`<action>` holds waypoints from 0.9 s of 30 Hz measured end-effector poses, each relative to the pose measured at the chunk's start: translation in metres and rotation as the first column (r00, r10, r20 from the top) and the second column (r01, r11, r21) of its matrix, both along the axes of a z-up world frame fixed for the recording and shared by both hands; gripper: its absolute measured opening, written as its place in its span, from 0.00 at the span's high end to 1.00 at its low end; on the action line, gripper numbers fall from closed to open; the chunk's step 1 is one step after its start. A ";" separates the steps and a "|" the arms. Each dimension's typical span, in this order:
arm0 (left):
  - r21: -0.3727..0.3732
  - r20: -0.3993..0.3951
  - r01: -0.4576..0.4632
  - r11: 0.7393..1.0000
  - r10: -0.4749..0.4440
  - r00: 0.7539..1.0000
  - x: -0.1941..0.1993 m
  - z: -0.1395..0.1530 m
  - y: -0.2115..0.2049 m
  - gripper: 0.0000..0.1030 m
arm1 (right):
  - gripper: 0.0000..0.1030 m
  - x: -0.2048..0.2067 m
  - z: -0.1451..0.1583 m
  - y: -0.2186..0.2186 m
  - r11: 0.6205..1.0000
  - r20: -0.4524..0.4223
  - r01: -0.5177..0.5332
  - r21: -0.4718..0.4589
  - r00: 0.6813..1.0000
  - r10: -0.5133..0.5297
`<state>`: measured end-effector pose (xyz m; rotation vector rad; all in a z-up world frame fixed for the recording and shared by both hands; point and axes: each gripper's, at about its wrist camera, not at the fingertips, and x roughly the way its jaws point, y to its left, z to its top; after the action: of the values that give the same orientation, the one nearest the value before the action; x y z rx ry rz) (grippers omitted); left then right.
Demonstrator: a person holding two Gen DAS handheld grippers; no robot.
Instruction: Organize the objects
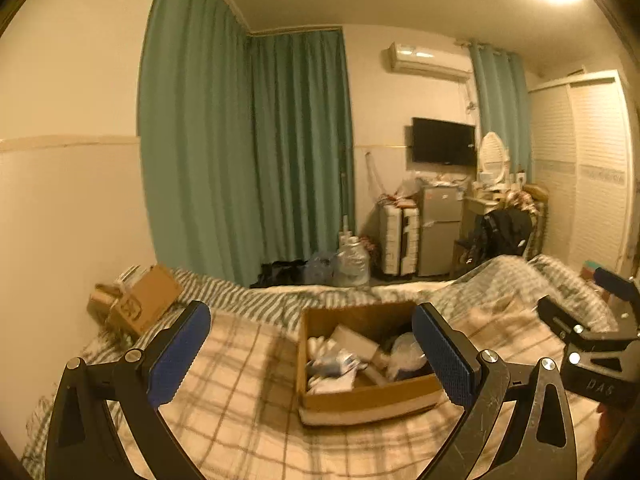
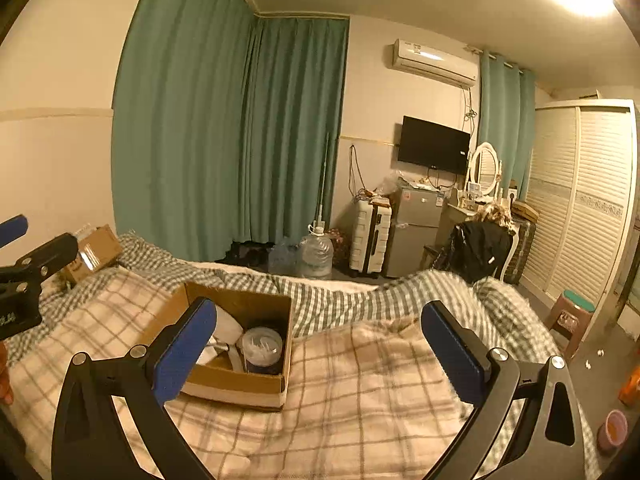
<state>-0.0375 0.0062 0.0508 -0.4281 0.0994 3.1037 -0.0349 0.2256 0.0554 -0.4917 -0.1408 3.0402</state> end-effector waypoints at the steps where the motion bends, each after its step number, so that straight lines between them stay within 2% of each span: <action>1: -0.001 -0.002 -0.009 1.000 0.009 1.000 0.000 -0.009 -0.001 0.00 | 0.00 -0.002 -0.009 0.000 1.000 0.008 0.004 0.003 1.000 -0.004; 7: 0.005 0.089 -0.001 1.000 0.000 0.996 -0.011 -0.046 -0.005 0.00 | 0.00 -0.019 -0.044 0.004 1.000 0.065 0.013 -0.006 0.998 -0.012; 14: 0.024 0.092 0.001 1.000 -0.003 0.996 -0.009 -0.044 -0.008 0.00 | 0.00 -0.023 -0.051 0.000 1.000 0.094 0.006 -0.011 0.996 -0.005; 27: 0.019 0.108 -0.001 1.000 -0.001 0.994 -0.010 -0.046 -0.007 0.00 | 0.00 -0.022 -0.052 -0.001 1.000 0.096 0.005 -0.007 0.995 -0.005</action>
<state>-0.0473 -0.0004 0.0049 -0.5940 0.0686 3.0711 -0.0574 0.2241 0.0035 -0.6381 -0.1320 3.0141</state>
